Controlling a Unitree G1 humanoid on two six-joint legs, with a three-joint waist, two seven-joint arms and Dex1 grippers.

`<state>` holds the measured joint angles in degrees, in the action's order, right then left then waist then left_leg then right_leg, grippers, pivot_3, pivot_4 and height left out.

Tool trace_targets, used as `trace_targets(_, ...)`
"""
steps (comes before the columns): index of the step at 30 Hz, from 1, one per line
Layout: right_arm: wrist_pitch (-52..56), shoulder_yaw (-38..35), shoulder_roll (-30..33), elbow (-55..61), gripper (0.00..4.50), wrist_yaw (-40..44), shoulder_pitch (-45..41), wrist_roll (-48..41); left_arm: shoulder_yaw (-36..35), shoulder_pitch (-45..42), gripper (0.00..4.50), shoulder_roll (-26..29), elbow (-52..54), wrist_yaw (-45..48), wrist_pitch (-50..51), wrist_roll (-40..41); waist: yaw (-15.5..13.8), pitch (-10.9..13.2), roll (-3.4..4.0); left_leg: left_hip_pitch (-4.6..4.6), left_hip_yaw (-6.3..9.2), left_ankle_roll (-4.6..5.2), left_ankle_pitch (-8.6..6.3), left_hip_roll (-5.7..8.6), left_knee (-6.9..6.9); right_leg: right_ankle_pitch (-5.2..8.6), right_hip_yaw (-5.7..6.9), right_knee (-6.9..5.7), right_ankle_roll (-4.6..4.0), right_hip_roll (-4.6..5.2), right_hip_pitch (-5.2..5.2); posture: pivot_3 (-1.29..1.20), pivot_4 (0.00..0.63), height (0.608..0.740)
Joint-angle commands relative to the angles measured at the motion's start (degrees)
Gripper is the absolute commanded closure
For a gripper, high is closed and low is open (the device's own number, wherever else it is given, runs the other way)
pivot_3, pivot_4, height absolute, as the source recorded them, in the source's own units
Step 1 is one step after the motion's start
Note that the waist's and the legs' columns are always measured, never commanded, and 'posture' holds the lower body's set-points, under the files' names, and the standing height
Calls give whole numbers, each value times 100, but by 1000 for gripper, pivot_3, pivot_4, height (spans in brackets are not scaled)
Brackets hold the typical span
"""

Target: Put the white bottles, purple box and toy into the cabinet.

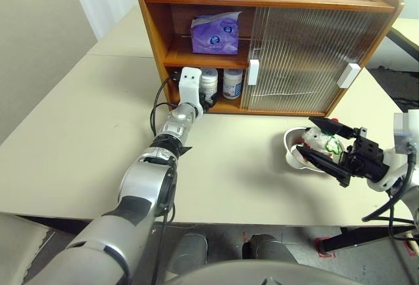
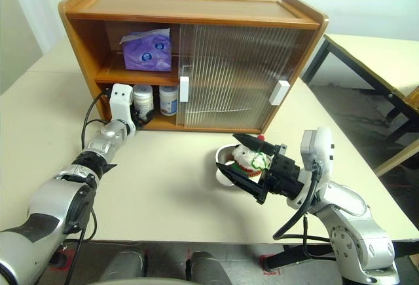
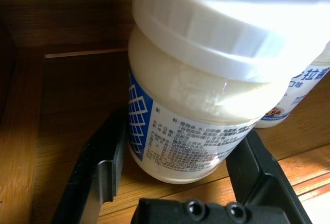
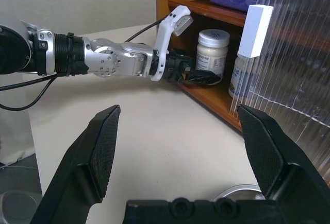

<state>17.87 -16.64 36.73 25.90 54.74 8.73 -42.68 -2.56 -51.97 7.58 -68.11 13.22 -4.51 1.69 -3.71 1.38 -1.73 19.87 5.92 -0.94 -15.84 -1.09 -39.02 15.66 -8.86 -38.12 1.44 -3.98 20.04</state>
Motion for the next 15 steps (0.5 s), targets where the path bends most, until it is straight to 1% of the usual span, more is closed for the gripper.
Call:
trace_targets(1, 24, -10, 40, 6, 0, 9, -20, -10, -83, -218, 1393, -22, -98, -51, -8, -12, 1, 0, 0, 0, 0, 0, 1, 0, 0, 0, 0, 0, 0, 0, 0, 73, 2, 740)
trace_targets(7, 14, -20, 38, -4, 0, 8, -20, -5, -99, -265, 1393, -26, -173, -128, 9, -44, 12, 0, 0, 0, 0, 1, 3, 1, 0, -1, 0, 0, 2, 0, 0, 69, 1, 740)
trace_targets(9, 6, -25, 42, -10, 0, 18, -12, 0, -107, -265, 668, -29, -187, -150, 4, -44, 15, 0, 0, 0, 0, 2, 4, 1, 0, -2, 0, 0, 3, 0, 0, 67, 1, 740)
trace_targets(10, 2, -29, 43, -11, 0, 21, -10, 2, -113, -258, 424, -27, -191, -157, -1, -42, 16, 0, 0, 0, 0, 2, 4, 1, 0, -2, 0, 0, 3, 0, 0, 66, 1, 740)
trace_targets(11, -1, -31, 44, -12, 0, 22, -8, 4, -117, -253, 82, -26, -194, -162, -4, -42, 17, 0, 0, 0, 0, 2, 4, 1, 0, -2, 0, 0, 3, 0, -1, 66, 1, 740)
trace_targets(15, -12, -40, 47, -17, 0, 38, 2, 4, -137, -228, 33, -28, -196, -170, -19, -39, 25, 0, 0, -2, 0, 4, 8, 3, 0, -3, 0, 0, 4, 1, -4, 67, 2, 740)
